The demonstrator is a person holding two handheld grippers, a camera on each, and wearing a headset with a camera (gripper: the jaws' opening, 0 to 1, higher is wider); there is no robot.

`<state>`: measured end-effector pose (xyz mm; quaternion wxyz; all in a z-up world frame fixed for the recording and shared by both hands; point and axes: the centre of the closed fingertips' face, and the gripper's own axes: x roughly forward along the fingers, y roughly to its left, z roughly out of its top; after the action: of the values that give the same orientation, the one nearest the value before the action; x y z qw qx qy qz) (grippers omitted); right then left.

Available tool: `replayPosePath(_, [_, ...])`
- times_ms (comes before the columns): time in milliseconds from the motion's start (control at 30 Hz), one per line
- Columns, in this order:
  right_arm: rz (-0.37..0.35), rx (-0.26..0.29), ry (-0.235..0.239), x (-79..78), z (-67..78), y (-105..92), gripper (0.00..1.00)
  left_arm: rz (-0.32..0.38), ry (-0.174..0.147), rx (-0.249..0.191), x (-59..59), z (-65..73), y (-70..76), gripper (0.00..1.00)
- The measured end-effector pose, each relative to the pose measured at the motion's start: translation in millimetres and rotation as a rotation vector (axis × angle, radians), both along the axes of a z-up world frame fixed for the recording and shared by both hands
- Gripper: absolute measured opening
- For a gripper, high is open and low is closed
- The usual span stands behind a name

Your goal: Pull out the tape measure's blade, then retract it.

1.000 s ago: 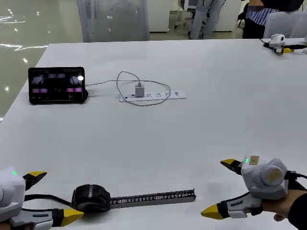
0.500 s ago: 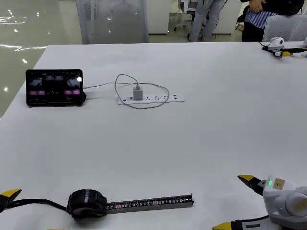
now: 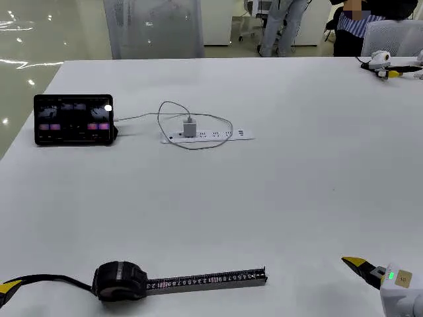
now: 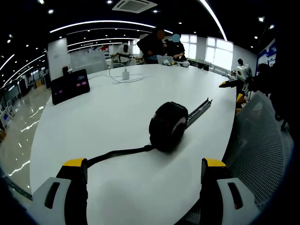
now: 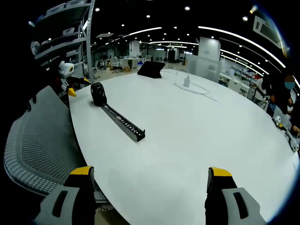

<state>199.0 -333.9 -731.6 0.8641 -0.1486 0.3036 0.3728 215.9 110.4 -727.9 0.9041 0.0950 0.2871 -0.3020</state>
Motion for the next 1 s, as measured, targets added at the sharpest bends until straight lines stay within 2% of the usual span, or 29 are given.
replayPosePath(233, [-0.010, -0.003, 0.010, -2.3, -1.9, -5.0, 0.99, 0.002, -0.008, -0.009, 0.4, 6.3, -2.3, 0.99])
replayPosePath(533, [-0.014, -0.017, 0.016, -7.4, -5.8, -10.5, 0.99, -0.010, 0.003, -0.004, 0.1, 4.5, -4.3, 0.99])
replayPosePath(633, [-0.015, -0.009, 0.012, -7.7, -3.5, -9.9, 0.99, -0.026, 0.005, 0.025, -0.4, 0.4, -5.4, 0.99])
replayPosePath(733, [-0.014, -0.012, 0.017, -8.2, -4.2, -10.5, 0.99, -0.023, 0.016, 0.007, -1.2, 1.7, -9.8, 0.99])
replayPosePath(933, [0.010, -0.015, 0.026, -10.7, -4.5, -7.7, 0.99, -0.027, 0.016, 0.004, 0.5, 3.4, -14.0, 0.99])
replayPosePath(1000, [0.018, -0.020, 0.031, -11.4, -3.9, -6.3, 0.99, -0.023, 0.018, -0.011, 1.8, 4.9, -15.9, 0.99])
